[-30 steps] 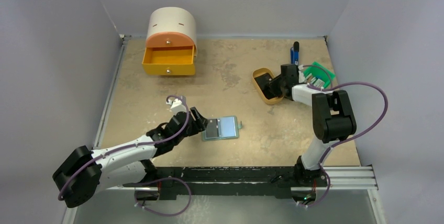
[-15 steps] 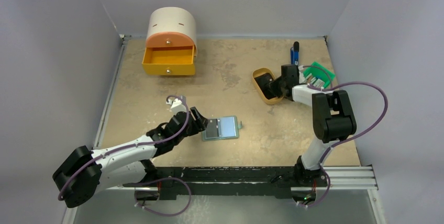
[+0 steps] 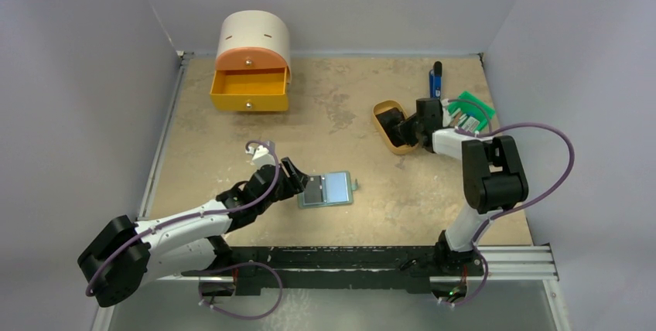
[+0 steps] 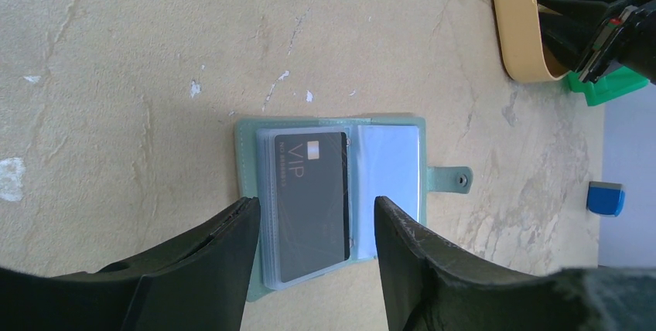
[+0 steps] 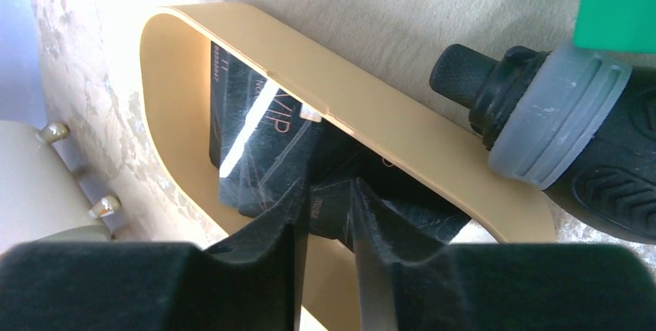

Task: Put the credit cards into the card holder
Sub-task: Pick up the credit card from the storage box.

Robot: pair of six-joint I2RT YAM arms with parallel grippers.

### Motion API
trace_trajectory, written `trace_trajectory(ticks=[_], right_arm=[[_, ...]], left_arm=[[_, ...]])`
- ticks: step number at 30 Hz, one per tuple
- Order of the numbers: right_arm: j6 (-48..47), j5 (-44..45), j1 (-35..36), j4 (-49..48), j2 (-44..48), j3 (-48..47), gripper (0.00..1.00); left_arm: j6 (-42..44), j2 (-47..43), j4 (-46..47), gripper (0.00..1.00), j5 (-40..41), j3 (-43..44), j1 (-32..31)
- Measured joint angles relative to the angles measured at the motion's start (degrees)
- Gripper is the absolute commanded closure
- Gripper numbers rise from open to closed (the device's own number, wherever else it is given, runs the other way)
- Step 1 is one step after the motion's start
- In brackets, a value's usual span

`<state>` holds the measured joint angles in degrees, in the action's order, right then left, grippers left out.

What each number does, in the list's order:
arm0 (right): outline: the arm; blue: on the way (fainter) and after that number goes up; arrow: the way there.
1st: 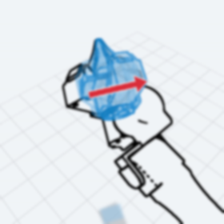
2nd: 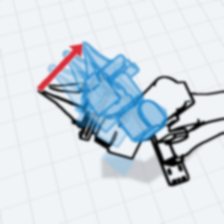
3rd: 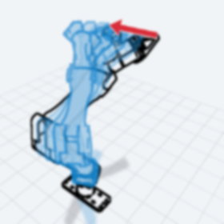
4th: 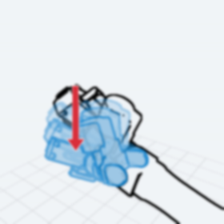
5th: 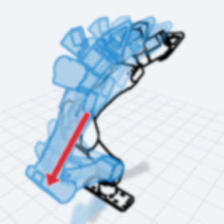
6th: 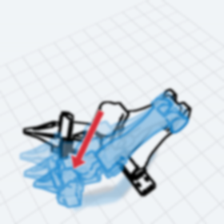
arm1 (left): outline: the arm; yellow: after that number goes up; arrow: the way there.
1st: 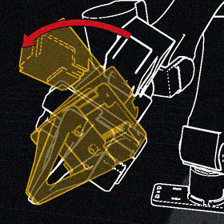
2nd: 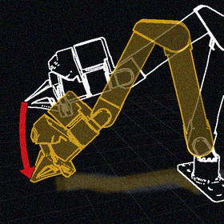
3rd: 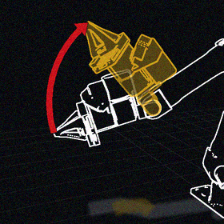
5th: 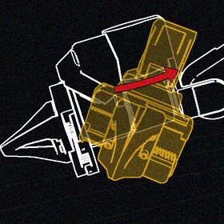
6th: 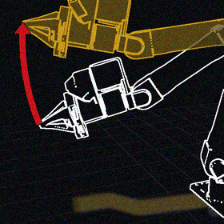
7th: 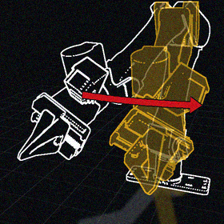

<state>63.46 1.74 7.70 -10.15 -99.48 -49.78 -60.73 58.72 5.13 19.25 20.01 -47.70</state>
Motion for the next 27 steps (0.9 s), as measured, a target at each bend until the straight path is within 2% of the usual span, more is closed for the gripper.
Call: trace_trajectory(ticks=[4,7,27], right_arm=[[-0.1,0.2,0.0,-0.2,0.5,-0.1,0.49],[-0.1,0.2,0.0,-0.1,0.6,-0.6,0.45],[-0.8,-2.1,-0.6,0.9,-2.6,-4.9,0.49]], left_arm=[[-0.2,0.0,0.0,0.45,0.0,0.0,0.0],[-0.2,0.0,0.0,0.45,0.0,0.0,0.0],[-0.2,0.3,0.0,0.45,-0.1,-0.1,0.0]])
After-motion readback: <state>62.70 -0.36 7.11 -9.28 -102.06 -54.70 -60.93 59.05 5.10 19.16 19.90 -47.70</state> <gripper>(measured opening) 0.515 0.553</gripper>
